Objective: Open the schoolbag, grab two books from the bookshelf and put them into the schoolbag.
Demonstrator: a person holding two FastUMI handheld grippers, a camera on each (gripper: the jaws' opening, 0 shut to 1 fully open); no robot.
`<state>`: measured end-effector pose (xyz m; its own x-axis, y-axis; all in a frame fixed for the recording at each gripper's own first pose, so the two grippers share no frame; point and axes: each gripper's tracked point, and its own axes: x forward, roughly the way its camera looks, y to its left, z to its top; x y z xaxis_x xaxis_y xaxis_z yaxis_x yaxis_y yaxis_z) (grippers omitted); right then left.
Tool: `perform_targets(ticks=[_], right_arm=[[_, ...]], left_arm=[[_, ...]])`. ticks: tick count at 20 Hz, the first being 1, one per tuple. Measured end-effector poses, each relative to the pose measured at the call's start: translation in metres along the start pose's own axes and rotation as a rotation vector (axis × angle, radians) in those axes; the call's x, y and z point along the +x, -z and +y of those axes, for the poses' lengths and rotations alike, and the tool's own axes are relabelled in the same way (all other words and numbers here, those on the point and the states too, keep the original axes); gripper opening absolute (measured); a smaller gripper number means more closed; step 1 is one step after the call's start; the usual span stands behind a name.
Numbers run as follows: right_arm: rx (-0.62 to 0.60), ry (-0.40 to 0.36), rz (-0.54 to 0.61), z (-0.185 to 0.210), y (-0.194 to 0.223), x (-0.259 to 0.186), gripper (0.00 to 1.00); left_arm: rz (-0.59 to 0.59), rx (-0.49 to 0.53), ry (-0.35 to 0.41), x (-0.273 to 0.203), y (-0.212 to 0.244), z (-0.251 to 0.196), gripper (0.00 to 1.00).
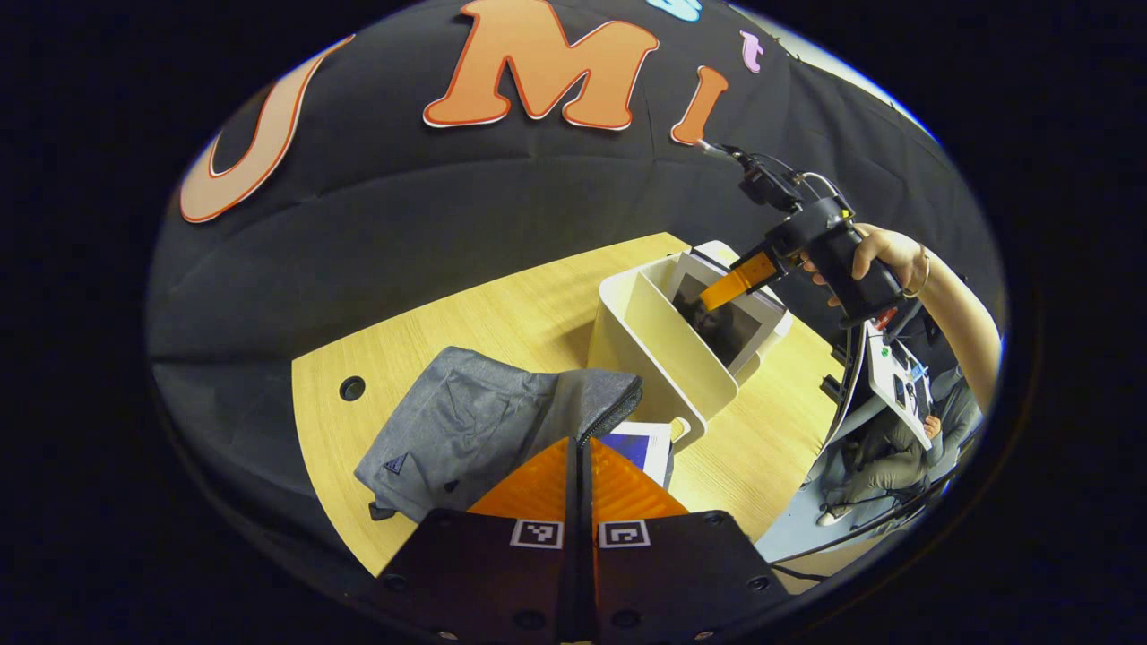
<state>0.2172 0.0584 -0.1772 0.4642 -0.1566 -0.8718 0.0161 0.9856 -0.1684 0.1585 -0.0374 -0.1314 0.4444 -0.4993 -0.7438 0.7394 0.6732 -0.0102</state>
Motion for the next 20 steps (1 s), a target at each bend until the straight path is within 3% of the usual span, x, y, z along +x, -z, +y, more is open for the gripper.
perform_targets(ticks=[2,4,6,7,15,20], right_arm=[[0.018,0.01,0.005,-0.002,0.002,0.007,0.59],[0.056,-0.006,-0.009,0.002,-0.001,0.005,0.5],[0.051,-0.003,-0.009,-0.002,-0.001,0.004,0.25],[0.045,-0.004,-0.013,-0.002,0.0,0.001,0.35],[0.007,0.007,-0.092,-0.015,0.004,-0.082,0.33],[0.031,-0.01,-0.188,-0.025,0.043,-0.154,0.34]], left_arm=[[0.006,-0.013,0.008,0.002,0.003,0.001,0.01],[0.006,-0.014,0.009,0.002,0.004,0.002,0.0],[0.004,-0.009,0.001,0.001,0.004,0.006,0.0],[0.004,-0.008,0.002,0.004,0.002,0.004,0.0],[-0.006,-0.033,0.02,0.004,0.006,0.002,0.0],[-0.004,-0.041,0.037,0.005,0.007,0.0,0.0]])
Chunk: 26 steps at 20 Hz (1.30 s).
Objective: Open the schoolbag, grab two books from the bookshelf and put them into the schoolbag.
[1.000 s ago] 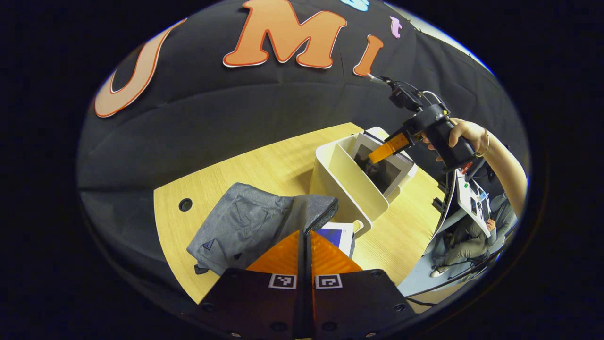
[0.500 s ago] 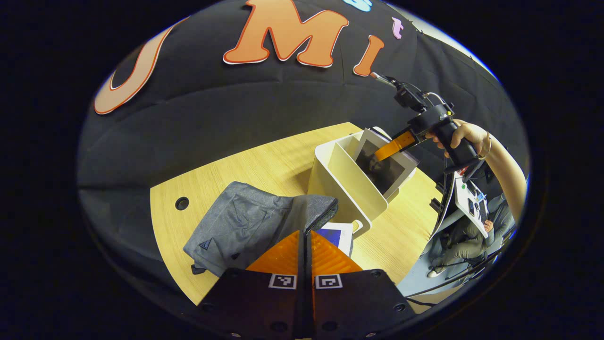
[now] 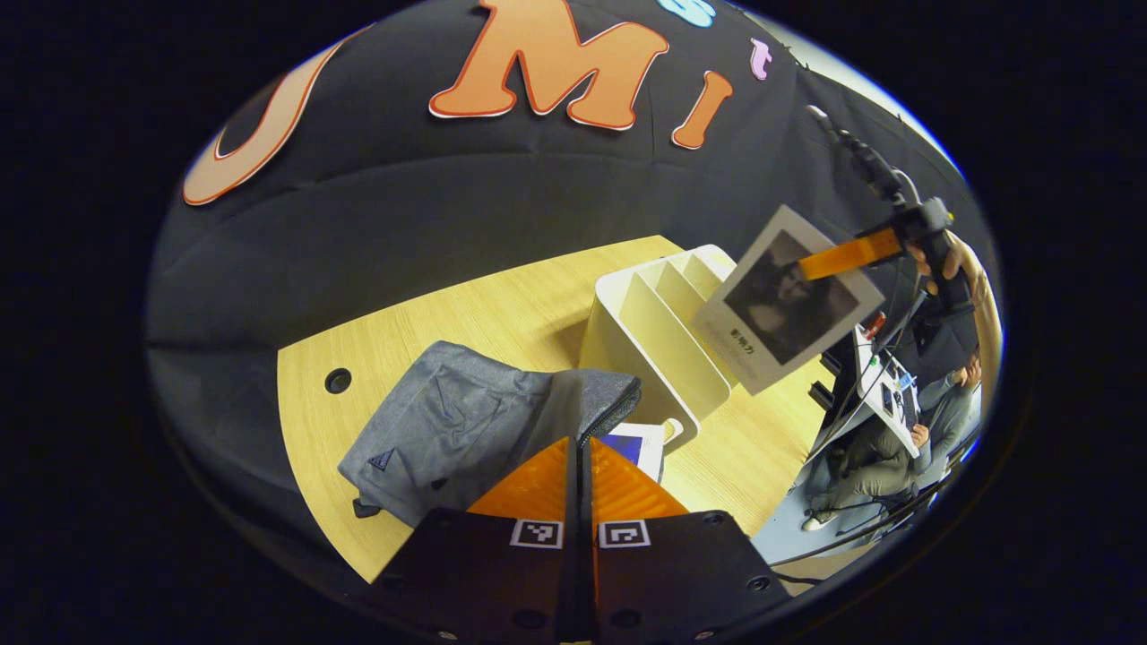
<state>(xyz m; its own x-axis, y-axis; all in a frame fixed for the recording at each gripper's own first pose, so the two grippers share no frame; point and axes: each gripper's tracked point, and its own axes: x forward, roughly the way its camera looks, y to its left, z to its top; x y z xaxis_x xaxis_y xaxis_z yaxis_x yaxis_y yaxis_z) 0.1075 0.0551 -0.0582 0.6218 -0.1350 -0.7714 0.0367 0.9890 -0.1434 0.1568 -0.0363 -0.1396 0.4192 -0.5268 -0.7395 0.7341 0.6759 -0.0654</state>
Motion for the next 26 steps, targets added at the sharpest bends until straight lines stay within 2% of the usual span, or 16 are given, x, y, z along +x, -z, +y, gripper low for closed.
perform_targets(ticks=[5,7,10,13,19,23,26], right_arm=[[0.105,-0.041,-0.042,0.003,0.057,-0.058,0.34],[0.192,-0.102,-0.044,0.019,0.082,-0.07,0.33],[0.356,-0.247,-0.046,0.043,0.115,-0.077,0.33],[0.547,-0.384,-0.077,0.064,0.13,-0.066,0.33],[0.883,-0.591,-0.179,0.109,0.14,-0.025,0.33],[1.038,-0.652,-0.211,0.139,0.139,0.019,0.32],[1.068,-0.629,-0.197,0.16,0.144,0.053,0.33]], left_arm=[[0.005,0.003,0.016,0.002,0.003,-0.002,0.0],[0.006,0.003,0.016,0.001,0.003,-0.002,0.0],[0.008,-0.007,0.016,-0.001,0.005,-0.002,0.01],[0.015,-0.012,0.013,-0.003,0.006,-0.002,0.0],[0.018,0.003,-0.007,-0.009,0.007,-0.005,0.0],[0.021,0.007,-0.017,-0.011,0.007,-0.009,0.0],[0.024,0.02,-0.024,-0.014,0.006,-0.009,0.01]])
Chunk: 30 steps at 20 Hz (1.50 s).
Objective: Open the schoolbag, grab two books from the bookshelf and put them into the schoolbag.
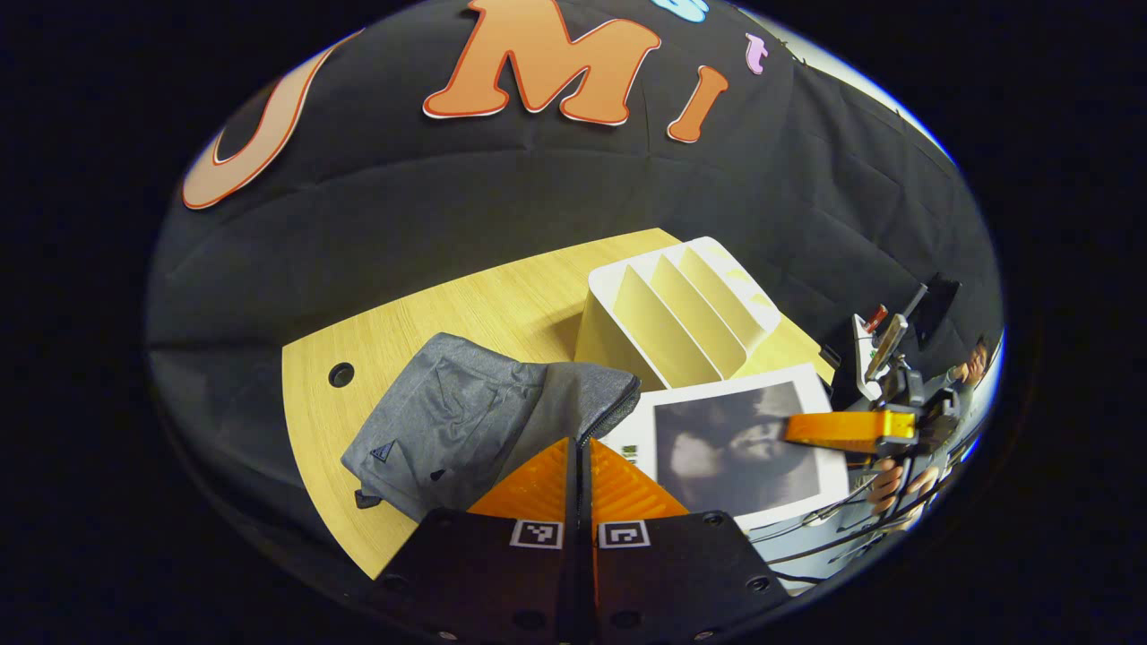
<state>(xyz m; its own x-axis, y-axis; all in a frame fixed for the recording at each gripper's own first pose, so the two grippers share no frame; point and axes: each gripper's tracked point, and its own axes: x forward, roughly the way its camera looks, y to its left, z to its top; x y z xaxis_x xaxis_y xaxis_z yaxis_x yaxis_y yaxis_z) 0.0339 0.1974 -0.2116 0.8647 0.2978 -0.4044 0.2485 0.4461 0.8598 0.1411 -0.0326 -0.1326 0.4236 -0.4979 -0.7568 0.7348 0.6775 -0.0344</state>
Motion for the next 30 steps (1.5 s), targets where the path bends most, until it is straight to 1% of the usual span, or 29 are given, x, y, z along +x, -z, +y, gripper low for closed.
perform_targets(ticks=[3,7,10,13,17,20,23,24,25,26,27,28,29,30], right_arm=[[-0.027,-0.01,-0.002,0.003,0.016,0.035,0.33],[-0.065,0.034,-0.034,0.004,0.029,0.074,0.33],[-0.087,0.047,-0.04,0.015,0.043,0.099,0.33],[-0.105,0.055,-0.035,0.026,0.053,0.122,0.33],[-0.134,0.071,-0.037,0.036,0.061,0.142,0.33],[-0.154,0.122,-0.041,0.033,0.061,0.156,0.33],[-0.164,0.19,0.012,0.025,0.07,0.164,0.35],[-0.179,0.234,0.027,0.018,0.071,0.166,0.39],[-0.208,0.276,0.058,0.01,0.075,0.165,0.53],[-0.239,0.313,0.091,0.003,0.08,0.162,0.52],[-0.274,0.358,0.12,-0.003,0.082,0.158,0.57],[-0.312,0.379,0.147,-0.007,0.086,0.154,0.68],[-0.352,0.393,0.171,-0.008,0.088,0.15,0.77],[-0.396,0.406,0.189,-0.011,0.09,0.145,0.93]], left_arm=[[-0.001,0.007,-0.006,-0.004,-0.001,-0.001,0.01],[-0.003,0.007,-0.005,-0.005,-0.001,-0.006,0.0],[-0.008,0.026,0.001,-0.012,-0.003,-0.012,0.0],[-0.022,0.076,-0.009,-0.018,-0.009,-0.015,0.01],[-0.03,0.085,0.002,-0.021,-0.012,-0.017,0.0],[-0.036,0.099,0.009,-0.025,-0.012,-0.019,0.0],[-0.037,0.08,0.0,-0.026,-0.013,-0.011,0.01],[-0.037,0.065,0.003,-0.027,-0.013,-0.009,0.0],[-0.037,0.054,0.003,-0.027,-0.012,-0.007,0.0],[-0.037,0.048,0.002,-0.028,-0.011,-0.005,0.0],[-0.038,0.04,0.004,-0.027,-0.011,-0.005,0.0],[-0.039,0.035,0.004,-0.027,-0.009,-0.003,0.0],[-0.042,0.029,0.006,-0.028,-0.01,-0.003,0.0],[-0.05,0.021,0.006,-0.031,-0.011,-0.002,0.01]])
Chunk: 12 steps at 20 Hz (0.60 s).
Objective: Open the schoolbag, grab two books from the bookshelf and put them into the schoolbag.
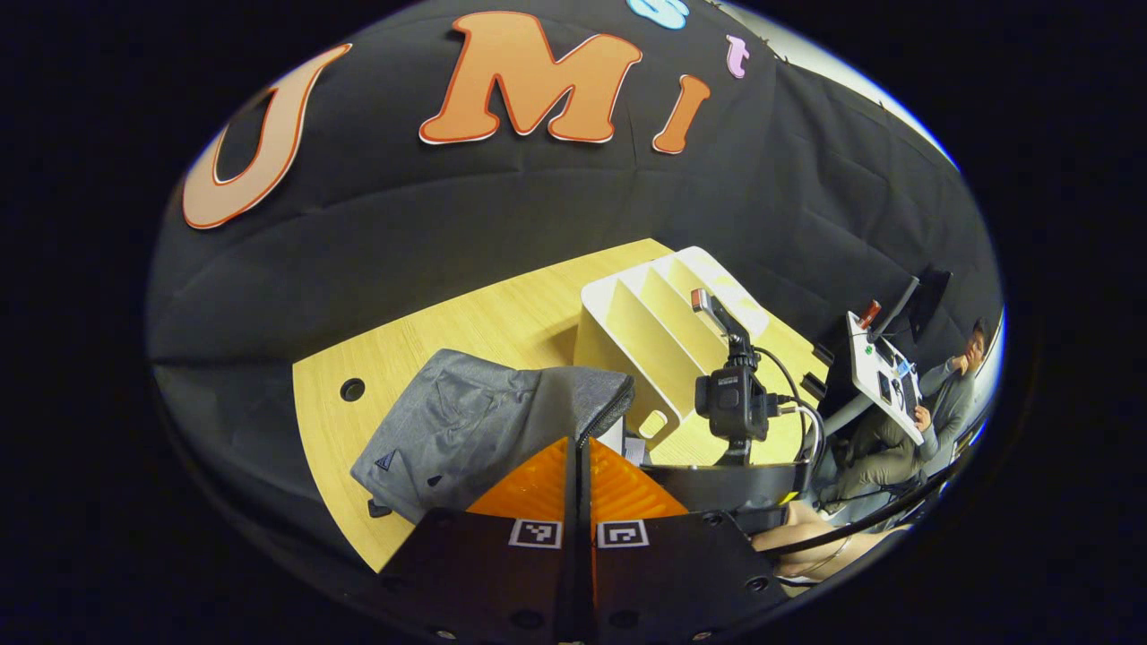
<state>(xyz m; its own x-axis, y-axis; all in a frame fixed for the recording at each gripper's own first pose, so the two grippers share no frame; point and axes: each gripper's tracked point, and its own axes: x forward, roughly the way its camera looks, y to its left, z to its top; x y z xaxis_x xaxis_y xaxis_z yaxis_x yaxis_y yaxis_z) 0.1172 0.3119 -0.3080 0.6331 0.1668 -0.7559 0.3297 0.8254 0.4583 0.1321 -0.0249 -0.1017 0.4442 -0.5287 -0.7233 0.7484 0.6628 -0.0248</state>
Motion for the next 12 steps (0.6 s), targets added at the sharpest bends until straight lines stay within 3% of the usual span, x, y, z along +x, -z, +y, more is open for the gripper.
perform_targets(ticks=[3,6,7,10,11,12], right_arm=[[-0.073,0.011,0.013,-0.008,-0.006,-0.022,0.99],[-0.051,-0.013,0.01,-0.023,-0.015,-0.047,0.98],[-0.051,-0.014,0.003,-0.032,-0.021,-0.055,0.98],[-0.048,-0.015,-0.035,-0.057,-0.041,-0.083,0.99],[-0.048,-0.015,-0.046,-0.067,-0.047,-0.092,0.98],[-0.052,-0.009,-0.055,-0.078,-0.052,-0.101,0.98]], left_arm=[[-0.014,-0.015,-0.014,-0.002,-0.003,0.009,0.0],[-0.014,-0.027,-0.018,-0.005,0.002,0.012,0.0],[-0.014,-0.032,-0.014,-0.006,0.003,0.011,0.05],[-0.006,-0.043,-0.011,-0.004,0.009,0.005,0.01],[0.001,-0.037,-0.017,-0.003,0.012,0.003,0.05],[0.007,-0.024,-0.026,-0.003,0.015,0.001,0.0]])
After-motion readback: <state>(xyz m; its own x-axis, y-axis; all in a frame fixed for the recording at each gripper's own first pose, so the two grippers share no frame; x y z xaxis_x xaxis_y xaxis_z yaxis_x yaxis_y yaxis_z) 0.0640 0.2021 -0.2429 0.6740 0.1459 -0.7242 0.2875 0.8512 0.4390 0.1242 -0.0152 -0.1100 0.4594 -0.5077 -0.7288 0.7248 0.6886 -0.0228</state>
